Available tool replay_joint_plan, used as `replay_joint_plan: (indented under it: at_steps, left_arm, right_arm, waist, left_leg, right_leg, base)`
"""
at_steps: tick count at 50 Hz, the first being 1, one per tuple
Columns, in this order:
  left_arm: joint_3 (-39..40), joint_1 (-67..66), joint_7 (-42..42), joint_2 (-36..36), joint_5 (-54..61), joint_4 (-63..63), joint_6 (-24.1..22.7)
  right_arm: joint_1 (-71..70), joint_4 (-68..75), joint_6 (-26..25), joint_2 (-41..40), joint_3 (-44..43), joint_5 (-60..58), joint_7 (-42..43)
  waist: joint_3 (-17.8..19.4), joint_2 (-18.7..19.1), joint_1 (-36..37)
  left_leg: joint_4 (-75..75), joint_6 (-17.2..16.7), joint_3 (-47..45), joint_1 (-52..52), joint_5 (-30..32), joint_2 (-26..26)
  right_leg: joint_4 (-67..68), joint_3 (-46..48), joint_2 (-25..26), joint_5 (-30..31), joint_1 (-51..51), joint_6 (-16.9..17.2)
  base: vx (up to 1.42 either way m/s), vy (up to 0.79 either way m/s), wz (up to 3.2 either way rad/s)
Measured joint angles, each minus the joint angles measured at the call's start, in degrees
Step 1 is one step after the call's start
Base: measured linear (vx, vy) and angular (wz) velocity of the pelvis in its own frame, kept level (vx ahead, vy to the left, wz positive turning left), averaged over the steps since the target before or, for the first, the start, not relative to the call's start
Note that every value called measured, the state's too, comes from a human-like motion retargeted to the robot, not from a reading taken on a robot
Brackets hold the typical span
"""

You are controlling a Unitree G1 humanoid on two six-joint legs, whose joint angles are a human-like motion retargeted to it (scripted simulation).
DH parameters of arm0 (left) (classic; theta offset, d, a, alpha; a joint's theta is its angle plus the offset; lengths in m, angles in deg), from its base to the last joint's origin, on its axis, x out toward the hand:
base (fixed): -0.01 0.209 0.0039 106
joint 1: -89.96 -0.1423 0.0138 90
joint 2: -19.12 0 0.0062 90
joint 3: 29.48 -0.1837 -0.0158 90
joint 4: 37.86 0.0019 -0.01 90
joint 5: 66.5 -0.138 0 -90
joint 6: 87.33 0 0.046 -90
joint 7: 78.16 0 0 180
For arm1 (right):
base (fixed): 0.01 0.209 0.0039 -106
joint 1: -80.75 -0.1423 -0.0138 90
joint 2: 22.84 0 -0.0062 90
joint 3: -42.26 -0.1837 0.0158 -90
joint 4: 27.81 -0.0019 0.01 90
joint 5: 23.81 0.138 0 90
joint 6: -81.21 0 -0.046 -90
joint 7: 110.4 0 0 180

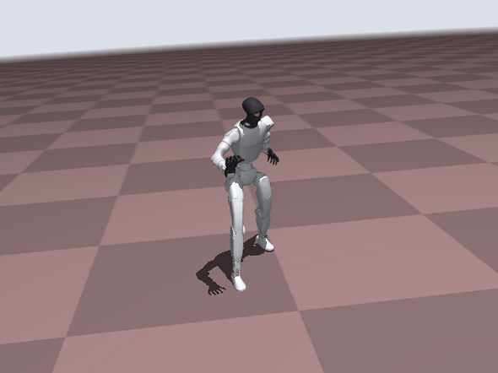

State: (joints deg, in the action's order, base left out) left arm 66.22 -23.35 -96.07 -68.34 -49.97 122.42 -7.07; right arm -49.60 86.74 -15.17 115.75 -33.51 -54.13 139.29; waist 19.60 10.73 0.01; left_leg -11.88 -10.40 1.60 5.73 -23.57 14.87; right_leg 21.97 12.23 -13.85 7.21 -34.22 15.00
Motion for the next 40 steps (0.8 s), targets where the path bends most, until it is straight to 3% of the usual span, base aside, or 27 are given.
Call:
replay_joint_plan:
  at_steps: [1,2,3,4,5,6,7,10,13,15,18,20,22,24,25,28,30,32,34,36,37,38,40]
  left_arm:
    - [1.02,2.30,-0.61,1.13,3.56,-0.45,3.20]
    - [2.06,4.67,-0.69,2.24,7.13,-0.93,5.82]
    - [3.14,7.21,0.31,3.30,10.74,-1.49,7.28]
    - [2.65,10.17,1.03,3.96,13.68,-1.83,8.25]
    - [1.38,13.35,1.61,4.42,16.30,-2.05,8.99]
    - [-1.60,16.48,-3.45,4.27,21.39,-4.06,7.33]
    - [-3.90,19.89,-7.37,4.35,24.80,-5.20,6.31]
    - [-4.35,36.12,-13.40,6.17,22.31,3.16,6.86]
    - [-3.16,52.62,-16.94,7.28,21.81,7.78,7.01]
    - [-3.71,61.63,-16.43,6.92,22.37,6.47,6.31]
    - [-6.64,68.70,-13.39,4.17,21.92,-2.76,2.49]
    - [-8.97,74.01,-8.55,1.69,19.02,-4.64,2.44]
    - [-11.88,77.96,-4.29,-0.11,19.01,-9.99,1.52]
    - [-17.13,82.87,-5.46,-2.33,21.29,-16.53,-0.89]
    - [-19.07,86.42,-5.93,-3.28,20.89,-18.52,-1.34]
    - [-25.99,104.84,-6.20,-6.58,14.09,-20.55,-0.44]
    - [-30.91,115.76,-4.70,-12.11,9.93,-21.32,1.02]
    - [-35.71,128.98,-2.22,-17.43,7.14,-19.76,0.81]
    - [-43.18,145.72,-6.29,-18.76,11.32,-17.35,-1.17]
    - [-48.20,151.81,-2.20,-22.82,16.49,-17.50,-1.00]
    - [-50.63,152.95,-0.78,-25.66,19.14,-17.96,-0.53]
    - [-53.28,153.29,-4.92,-29.46,19.94,-18.01,-0.03]
    - [-60.44,156.97,-8.62,-35.73,21.85,-18.77,-0.44]
  right_arm:
    - [2.99,-0.64,-13.01,-0.34,-0.80,-8.68,-6.51]
    - [6.59,-2.41,-17.38,-2.76,-3.50,-6.69,-14.41]
    - [11.41,-6.47,-4.47,-9.32,-9.97,16.66,-25.08]
    - [15.22,-11.14,3.91,-14.17,-12.86,30.93,-32.56]
    - [18.52,-16.13,10.02,-18.16,-13.96,40.67,-38.45]
    - [20.74,-16.69,13.00,-20.34,-14.02,47.04,-38.25]
    - [22.97,-16.60,14.90,-22.20,-13.78,51.24,-38.40]
    - [28.98,-9.69,13.64,-25.42,-10.31,46.92,-37.67]
    - [34.25,1.06,9.48,-29.08,-3.78,41.73,-36.20]
    - [40.38,4.93,8.63,-32.62,-1.38,41.66,-37.65]
    - [54.72,3.96,10.06,-36.22,-3.29,41.50,-44.55]
    - [64.20,3.90,9.83,-36.18,-5.06,37.16,-50.86]
    - [72.26,6.67,9.03,-36.36,-7.36,37.32,-58.04]
    - [78.37,11.91,8.54,-37.45,-8.78,43.67,-60.42]
    - [81.03,14.96,7.67,-38.18,-8.88,45.84,-62.39]
    - [80.66,31.10,5.75,-44.68,-6.64,47.29,-67.82]
    - [77.62,41.33,3.58,-46.56,-1.05,39.02,-72.12]
    - [73.31,45.64,1.38,-46.13,4.77,31.89,-82.19]
    - [68.42,43.70,-0.53,-45.06,10.26,36.80,-86.79]
    - [68.13,43.68,-1.45,-43.89,9.50,36.86,-87.71]
    - [68.87,44.08,-1.77,-42.96,8.04,36.94,-85.75]
    - [70.53,44.48,-1.21,-41.49,5.90,37.31,-79.09]
    - [71.26,45.63,-0.84,-39.92,0.47,42.95,-70.80]
  waist:
    - [0.90,-0.84,-0.97]
    - [1.79,-1.44,-2.12]
    - [2.65,-1.56,-3.66]
    - [3.80,-1.38,-5.23]
    - [5.09,-1.05,-6.81]
    - [6.63,-0.88,-8.08]
    - [7.97,-0.67,-9.22]
    - [9.69,0.19,-10.91]
    - [8.49,0.20,-12.47]
    - [6.15,-0.35,-15.08]
    - [1.48,-3.32,-21.35]
    - [-2.76,-4.24,-24.51]
    - [-6.83,-4.18,-24.51]
    - [-10.92,-4.69,-21.49]
    - [-13.11,-4.85,-19.37]
    - [-14.88,-7.00,-9.96]
    - [-14.89,-8.18,-6.12]
    - [-11.86,-7.93,-3.31]
    - [-7.65,-9.27,3.24]
    - [-9.43,-10.66,5.17]
    - [-11.53,-11.32,5.43]
    - [-14.47,-11.62,5.43]
    - [-17.48,-14.74,4.68]
  left_leg:
    - [-3.68,1.74,0.20,-1.51,-1.32,-1.28]
    - [-8.15,3.08,0.55,-3.52,-2.80,-1.96]
    - [-14.18,3.66,1.18,-6.55,-4.63,-1.44]
    - [-20.46,4.29,1.69,-9.49,-6.28,-0.60]
    - [-26.85,4.95,2.14,-12.38,-7.84,0.40]
    - [-32.42,5.50,1.75,-14.41,-9.85,1.86]
    - [-37.40,6.15,1.18,-15.90,-11.96,3.37]
    - [-45.95,8.46,-1.17,-15.17,-19.06,7.52]
    - [-46.12,8.87,-4.60,-10.38,-21.46,9.49]
    - [-40.99,7.92,-8.41,-6.44,-18.11,9.60]
    - [-23.62,4.02,-11.94,2.17,-0.13,4.77]
    - [-12.88,1.65,-11.81,4.71,18.05,1.52]
    - [-6.08,-2.30,-8.86,4.27,30.10,-1.18]
    - [-1.73,-4.51,-4.60,1.74,31.37,-5.29]
    - [0.02,-4.50,-3.02,-0.31,30.35,-7.36]
    - [4.17,-1.85,-4.74,-8.18,31.09,-9.68]
    - [6.99,-0.23,-7.15,-12.68,32.18,-9.69]
    - [5.59,0.05,-9.61,-18.75,30.83,-8.14]
    - [13.09,0.70,-11.38,-22.57,36.41,-7.67]
    - [14.80,-1.09,-13.25,-27.60,39.56,-5.97]
    - [14.37,-2.05,-13.59,-30.46,40.88,-5.29]
    - [12.50,-2.69,-13.39,-33.85,41.50,-5.04]
    - [-0.45,0.45,-15.51,-44.37,34.99,-7.77]
  right_leg:
    - [2.38,-2.92,-0.31,-0.34,-1.60,0.00]
    - [5.07,-4.77,-0.56,-1.07,-3.19,-0.52]
    - [8.37,-4.46,-0.66,-2.57,-4.77,-2.10]
    - [12.26,-4.00,-0.89,-4.49,-6.25,-3.16]
    - [16.45,-3.47,-1.17,-6.63,-7.67,-3.96]
    - [21.19,-3.26,-1.46,-8.54,-9.24,-3.70]
    - [25.91,-3.14,-1.67,-10.45,-10.81,-3.41]
    - [39.21,-4.04,-1.35,-15.83,-15.71,-2.17]
    - [45.69,-5.19,0.67,-18.40,-18.19,-1.96]
    - [44.11,-4.83,1.59,-17.88,-16.96,-2.06]
    - [29.98,-4.21,1.87,-11.53,-7.24,-0.52]
    - [12.84,-4.15,3.88,-1.68,1.63,0.00]
    - [-6.56,-2.62,7.26,11.83,10.73,0.00]
    - [-15.56,0.25,8.84,17.34,15.69,0.00]
    - [-17.08,1.23,9.27,16.94,17.21,0.00]
    - [-12.18,-2.76,10.68,11.71,21.87,0.00]
    - [-6.79,-6.59,11.41,11.12,25.53,0.00]
    - [-2.50,-9.84,11.80,10.88,29.77,0.00]
    - [1.55,-11.89,10.23,10.05,31.33,0.00]
    - [0.79,-13.12,8.32,10.12,35.30,0.00]
    - [-0.30,-13.72,6.96,9.96,37.23,0.00]
    - [-1.74,-14.17,5.09,8.99,38.90,0.00]
    - [-2.51,-12.89,-2.74,-1.84,40.73,0.00]
  base:
    - [0.09,-0.04,-0.24]
    - [0.09,-0.04,-0.01]
    - [0.08,-0.12,0.15]
    - [0.07,-0.18,0.31]
    - [0.07,-0.17,0.39]
    - [0.08,-0.16,0.34]
    - [0.10,-0.14,0.16]
    - [0.19,-0.10,-0.42]
    - [0.31,-0.06,-0.97]
    - [0.40,-0.07,-0.76]
    - [0.44,-0.09,-0.38]
    - [0.36,-0.18,-0.47]
    - [0.25,-0.35,-1.02]
    - [0.13,-0.32,-1.49]
    - [0.06,-0.16,-1.62]
    - [0.03,0.02,-1.73]
    - [0.05,0.18,-2.03]
    - [0.03,0.17,-2.13]
    - [-0.02,-0.01,-2.13]
    - [0.05,-0.02,-2.04]
    - [0.04,0.01,-1.98]
    - [-0.01,0.08,-1.61]
    - [-0.07,0.22,-0.93]
